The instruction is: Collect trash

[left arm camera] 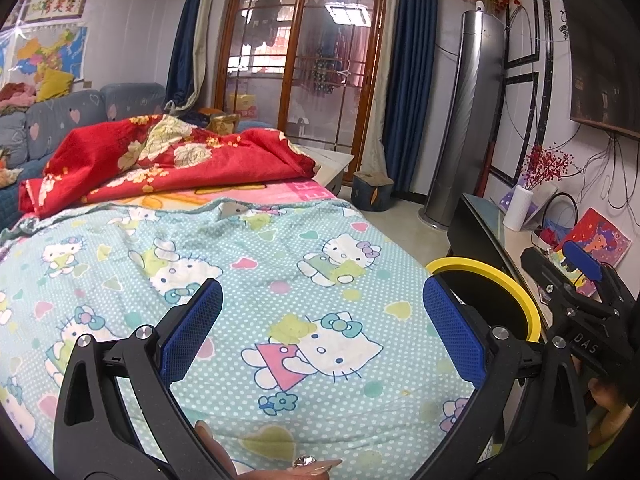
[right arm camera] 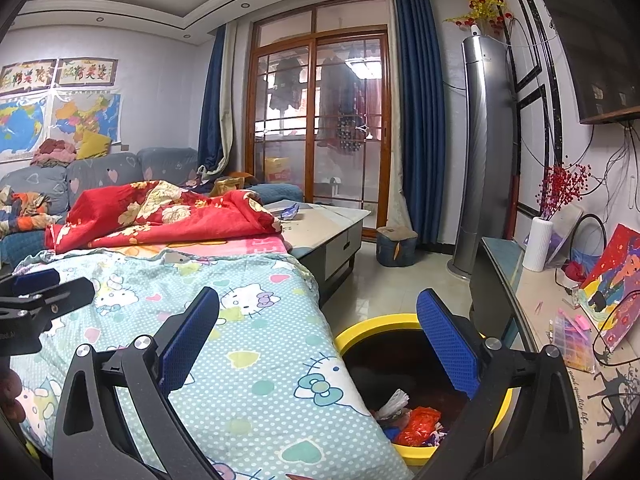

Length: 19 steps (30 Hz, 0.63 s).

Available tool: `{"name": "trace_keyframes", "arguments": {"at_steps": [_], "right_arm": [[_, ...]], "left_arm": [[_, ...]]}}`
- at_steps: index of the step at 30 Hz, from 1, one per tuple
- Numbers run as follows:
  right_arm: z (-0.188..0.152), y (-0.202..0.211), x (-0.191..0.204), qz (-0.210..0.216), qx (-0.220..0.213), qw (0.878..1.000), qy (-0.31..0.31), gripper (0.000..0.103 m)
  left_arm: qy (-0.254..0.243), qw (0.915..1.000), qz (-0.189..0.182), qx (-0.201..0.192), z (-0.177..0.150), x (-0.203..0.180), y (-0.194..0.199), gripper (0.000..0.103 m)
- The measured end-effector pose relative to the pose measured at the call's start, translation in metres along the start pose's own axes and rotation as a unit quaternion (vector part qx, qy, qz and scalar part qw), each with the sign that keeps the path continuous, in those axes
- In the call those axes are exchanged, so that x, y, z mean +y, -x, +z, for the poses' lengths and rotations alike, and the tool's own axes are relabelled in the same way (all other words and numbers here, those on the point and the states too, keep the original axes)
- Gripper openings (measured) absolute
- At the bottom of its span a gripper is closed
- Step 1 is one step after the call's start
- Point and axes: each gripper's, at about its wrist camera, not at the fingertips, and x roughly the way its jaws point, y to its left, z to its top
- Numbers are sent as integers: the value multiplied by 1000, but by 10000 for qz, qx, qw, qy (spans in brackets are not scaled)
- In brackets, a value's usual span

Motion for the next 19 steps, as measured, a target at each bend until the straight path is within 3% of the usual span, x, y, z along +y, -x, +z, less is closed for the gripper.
{"name": "trace_keyframes", "arguments": {"at_steps": [5, 8, 10, 12, 14, 16, 17, 18, 19], "right_arm": [[9, -5, 8, 145, -50, 9999, -19, 96], [21, -18, 31, 548, 30, 9984, 98, 96], [30, -36, 63, 1023, 266, 9941, 254, 96], [38, -56, 103, 1533, 587, 9858, 364, 96], [42, -79, 156, 2131, 1087, 9689, 626, 96], [39, -105, 226, 2829, 1707, 9397, 880, 96], [35, -112, 252, 3034, 1946, 9275, 996, 96], [27, -124, 293, 3371, 2302, 9059, 1125, 96], [21, -130, 315, 3473, 2498, 8954, 1238, 96]], "left_arm": [[211, 9994, 169, 227, 3, 13, -8, 92], [643, 9960, 473, 392, 9, 50, -14, 92], [1051, 9892, 893, 498, 14, 96, -16, 92], [1354, 9768, 1505, 694, 17, 145, -18, 92], [1637, 9577, 2188, 900, 14, 202, -18, 92], [2043, 9251, 2947, 1247, 5, 273, -14, 92], [2182, 9151, 3124, 1320, 1, 296, -11, 92], [2299, 9007, 3375, 1480, -5, 327, -8, 92], [2386, 8844, 3680, 1598, -11, 353, -3, 92]]}}
